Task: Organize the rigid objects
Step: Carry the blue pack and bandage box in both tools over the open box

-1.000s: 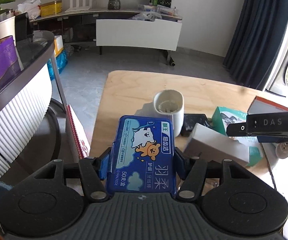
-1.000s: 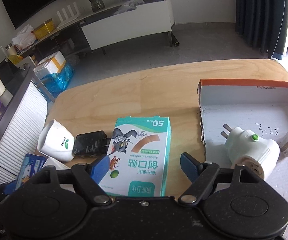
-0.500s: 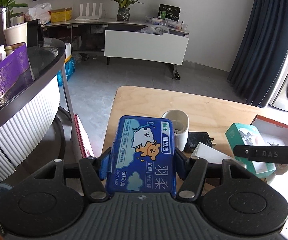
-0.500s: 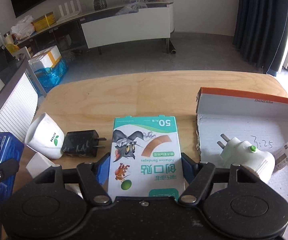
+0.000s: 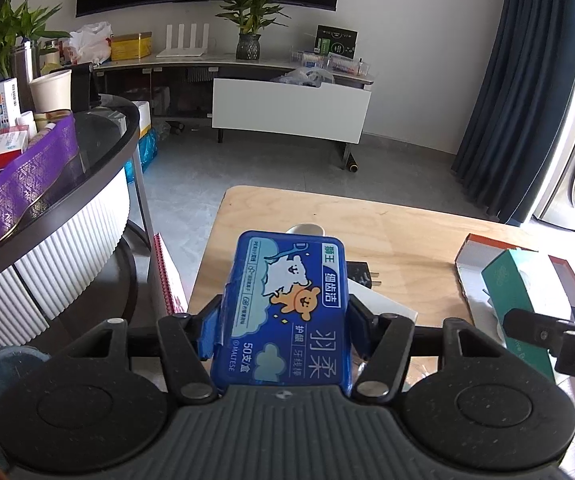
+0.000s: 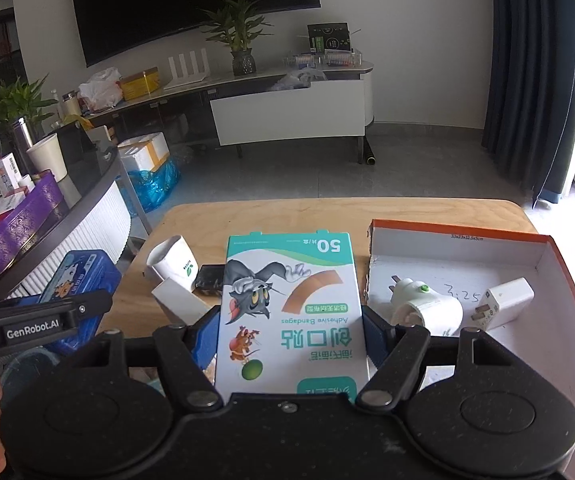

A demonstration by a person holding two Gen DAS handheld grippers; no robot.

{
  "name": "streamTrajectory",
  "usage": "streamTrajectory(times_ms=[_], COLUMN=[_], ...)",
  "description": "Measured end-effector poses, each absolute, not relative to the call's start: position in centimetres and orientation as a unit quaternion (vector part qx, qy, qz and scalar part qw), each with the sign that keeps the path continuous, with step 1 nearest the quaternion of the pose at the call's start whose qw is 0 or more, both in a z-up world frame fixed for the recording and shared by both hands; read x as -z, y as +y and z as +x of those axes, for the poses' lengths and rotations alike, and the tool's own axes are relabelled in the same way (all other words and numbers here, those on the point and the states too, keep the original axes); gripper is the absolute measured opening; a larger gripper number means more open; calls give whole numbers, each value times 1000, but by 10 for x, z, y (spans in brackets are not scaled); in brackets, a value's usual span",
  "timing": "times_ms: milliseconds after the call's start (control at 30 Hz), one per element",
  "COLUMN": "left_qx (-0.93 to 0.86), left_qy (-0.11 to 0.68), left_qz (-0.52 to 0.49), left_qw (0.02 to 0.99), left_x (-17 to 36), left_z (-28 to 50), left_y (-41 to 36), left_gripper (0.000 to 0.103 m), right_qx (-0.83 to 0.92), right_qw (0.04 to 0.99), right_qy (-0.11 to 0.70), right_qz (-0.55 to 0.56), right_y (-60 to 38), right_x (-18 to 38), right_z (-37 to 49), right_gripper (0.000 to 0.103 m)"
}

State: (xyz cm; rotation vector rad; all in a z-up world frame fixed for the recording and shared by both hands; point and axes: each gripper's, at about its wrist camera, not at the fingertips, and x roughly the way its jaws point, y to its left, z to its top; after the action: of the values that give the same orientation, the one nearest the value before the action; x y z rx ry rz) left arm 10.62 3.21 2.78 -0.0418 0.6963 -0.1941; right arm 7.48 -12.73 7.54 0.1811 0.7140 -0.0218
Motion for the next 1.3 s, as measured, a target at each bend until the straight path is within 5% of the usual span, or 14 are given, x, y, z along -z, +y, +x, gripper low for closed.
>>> streamTrajectory(times_ms=[1300], left_qx=[181], left_qy=[340], left_qz=[2], left_qw=[923], left_x=[-32], left_z=[45], left_y=[-59], left_gripper=[62], right_qx=[62], right_qw=[943], right_qy=[312], right_qz=[102], right_y=[-196], right_x=[-89], right_z=[-21], right_gripper=[84])
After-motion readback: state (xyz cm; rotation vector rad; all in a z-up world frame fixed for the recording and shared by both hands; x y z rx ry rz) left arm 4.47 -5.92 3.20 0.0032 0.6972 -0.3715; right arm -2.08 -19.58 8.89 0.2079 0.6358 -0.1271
